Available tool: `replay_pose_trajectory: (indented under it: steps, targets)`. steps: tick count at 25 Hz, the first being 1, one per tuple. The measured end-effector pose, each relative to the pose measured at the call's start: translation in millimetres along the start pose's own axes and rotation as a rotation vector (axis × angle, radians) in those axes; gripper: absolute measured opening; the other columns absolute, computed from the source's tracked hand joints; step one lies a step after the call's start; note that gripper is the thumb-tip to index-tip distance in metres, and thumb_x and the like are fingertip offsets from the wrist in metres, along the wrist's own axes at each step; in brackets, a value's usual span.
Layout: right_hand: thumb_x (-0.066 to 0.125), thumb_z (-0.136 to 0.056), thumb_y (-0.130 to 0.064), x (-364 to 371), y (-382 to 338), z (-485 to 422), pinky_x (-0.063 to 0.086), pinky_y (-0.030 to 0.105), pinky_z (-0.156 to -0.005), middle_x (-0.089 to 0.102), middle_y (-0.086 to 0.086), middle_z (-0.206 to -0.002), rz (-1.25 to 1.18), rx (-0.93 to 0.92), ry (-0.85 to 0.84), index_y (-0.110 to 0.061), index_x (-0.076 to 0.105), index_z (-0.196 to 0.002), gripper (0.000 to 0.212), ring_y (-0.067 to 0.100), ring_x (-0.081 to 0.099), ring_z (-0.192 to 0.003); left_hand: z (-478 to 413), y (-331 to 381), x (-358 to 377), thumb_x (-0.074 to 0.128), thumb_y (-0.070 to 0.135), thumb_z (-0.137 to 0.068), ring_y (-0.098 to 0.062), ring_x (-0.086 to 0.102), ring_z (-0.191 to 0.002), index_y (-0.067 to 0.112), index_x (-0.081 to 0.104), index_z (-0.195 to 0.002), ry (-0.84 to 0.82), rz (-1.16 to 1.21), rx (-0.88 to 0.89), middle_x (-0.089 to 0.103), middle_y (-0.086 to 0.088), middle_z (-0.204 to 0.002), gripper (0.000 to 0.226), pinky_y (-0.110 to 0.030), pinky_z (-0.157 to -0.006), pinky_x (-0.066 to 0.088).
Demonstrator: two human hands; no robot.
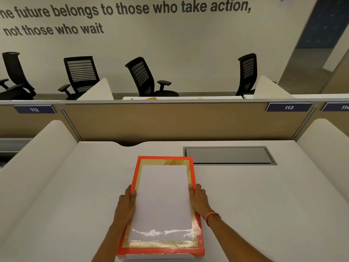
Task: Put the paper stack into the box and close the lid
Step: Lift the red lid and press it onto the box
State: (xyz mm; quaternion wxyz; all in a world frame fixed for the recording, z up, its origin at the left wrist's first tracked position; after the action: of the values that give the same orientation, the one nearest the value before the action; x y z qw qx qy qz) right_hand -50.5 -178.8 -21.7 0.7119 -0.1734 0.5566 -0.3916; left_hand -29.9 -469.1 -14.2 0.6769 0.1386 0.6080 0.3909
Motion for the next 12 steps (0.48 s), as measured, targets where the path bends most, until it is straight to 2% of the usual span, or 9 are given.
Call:
replay_pose_trajectory:
  steps: [6,8,10,12]
  targets:
    - [0.029,-0.101,-0.047,7,6,-4,0.053,0.031,-0.093,0.052,0.013,-0.124,0.058,-0.032,0.003,-0.012,0.039,-0.134,0.049,0.023,0.058,-0.107,3,-10,8,0.023,0.049,-0.1,-0.032,0.059,-0.109,0.021,0.027,-0.152,0.009,-0.023,-0.028,0.055,-0.018,-0.123,0.06,-0.049,-0.096,0.05]
    - [0.029,-0.1,-0.05,9,7,-3,0.053,0.032,-0.096,0.052,0.013,-0.128,0.104,-0.039,0.027,-0.012,0.038,-0.136,0.052,0.023,0.056,-0.11,5,-15,11,0.024,0.05,-0.099,-0.032,0.059,-0.109,0.02,0.028,-0.152,-0.004,-0.029,-0.036,0.054,-0.017,-0.123,0.061,-0.05,-0.096,0.051]
    - [0.028,-0.098,-0.055,10,7,-3,0.044,0.038,-0.109,0.041,0.015,-0.147,0.249,-0.062,0.098,-0.012,0.028,-0.148,0.066,0.028,0.047,-0.13,4,-17,12,0.025,0.051,-0.099,-0.033,0.057,-0.116,0.02,0.026,-0.153,0.043,-0.164,-0.01,0.05,-0.017,-0.133,0.062,-0.052,-0.098,0.049]
    - [0.027,-0.096,-0.061,11,2,-2,0.023,0.042,-0.12,0.016,0.008,-0.163,0.351,-0.129,0.157,-0.016,0.011,-0.156,0.076,0.031,0.022,-0.149,3,-10,11,0.023,0.055,-0.097,-0.033,0.046,-0.135,0.021,0.023,-0.154,0.15,-0.374,0.113,0.037,-0.016,-0.152,0.067,-0.051,-0.108,0.042]
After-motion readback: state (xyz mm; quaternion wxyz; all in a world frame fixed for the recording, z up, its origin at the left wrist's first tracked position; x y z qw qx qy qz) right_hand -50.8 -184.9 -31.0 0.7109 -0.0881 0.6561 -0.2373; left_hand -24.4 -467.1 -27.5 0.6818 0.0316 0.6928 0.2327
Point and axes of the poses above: each hand's wrist, its own z-axis away from the middle knuckle, its own x-axis out of the palm, y = z × x, the point moved 4 cm from there along -z, towards the middle knuckle
